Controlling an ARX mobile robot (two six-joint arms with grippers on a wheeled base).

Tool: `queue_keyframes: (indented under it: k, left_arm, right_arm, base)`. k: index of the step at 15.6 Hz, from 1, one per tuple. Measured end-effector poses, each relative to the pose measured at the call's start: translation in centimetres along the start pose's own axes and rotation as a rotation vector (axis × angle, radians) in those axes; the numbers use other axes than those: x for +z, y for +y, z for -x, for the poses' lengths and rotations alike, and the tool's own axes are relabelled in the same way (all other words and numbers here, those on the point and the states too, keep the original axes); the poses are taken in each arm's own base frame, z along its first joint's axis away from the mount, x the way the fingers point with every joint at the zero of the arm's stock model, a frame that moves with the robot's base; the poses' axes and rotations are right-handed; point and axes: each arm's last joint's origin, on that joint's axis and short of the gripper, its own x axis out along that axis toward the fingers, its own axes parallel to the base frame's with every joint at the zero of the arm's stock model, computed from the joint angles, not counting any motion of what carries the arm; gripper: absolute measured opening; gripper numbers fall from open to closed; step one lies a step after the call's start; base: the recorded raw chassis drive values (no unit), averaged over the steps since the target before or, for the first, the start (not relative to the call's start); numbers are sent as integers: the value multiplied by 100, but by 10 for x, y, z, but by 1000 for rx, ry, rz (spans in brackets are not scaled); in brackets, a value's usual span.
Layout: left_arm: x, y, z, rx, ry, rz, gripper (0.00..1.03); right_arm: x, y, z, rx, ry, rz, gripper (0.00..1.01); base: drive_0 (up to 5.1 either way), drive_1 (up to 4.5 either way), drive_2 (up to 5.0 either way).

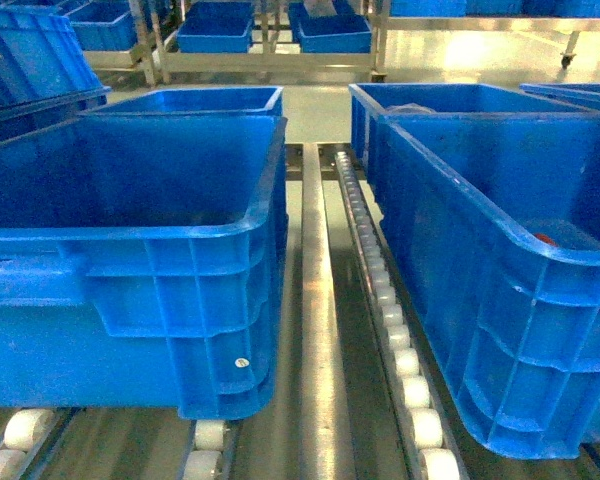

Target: Sort blue parts and orange caps into right shelf containers

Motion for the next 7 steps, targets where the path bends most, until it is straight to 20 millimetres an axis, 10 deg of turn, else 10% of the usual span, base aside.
queue_keyframes:
  k: [7]
  left_arm:
    - [0, 0, 0, 0, 0, 0, 98]
  right_arm:
    - [0, 0, 0, 0, 0, 0, 98]
  base:
    - [0, 0, 0]
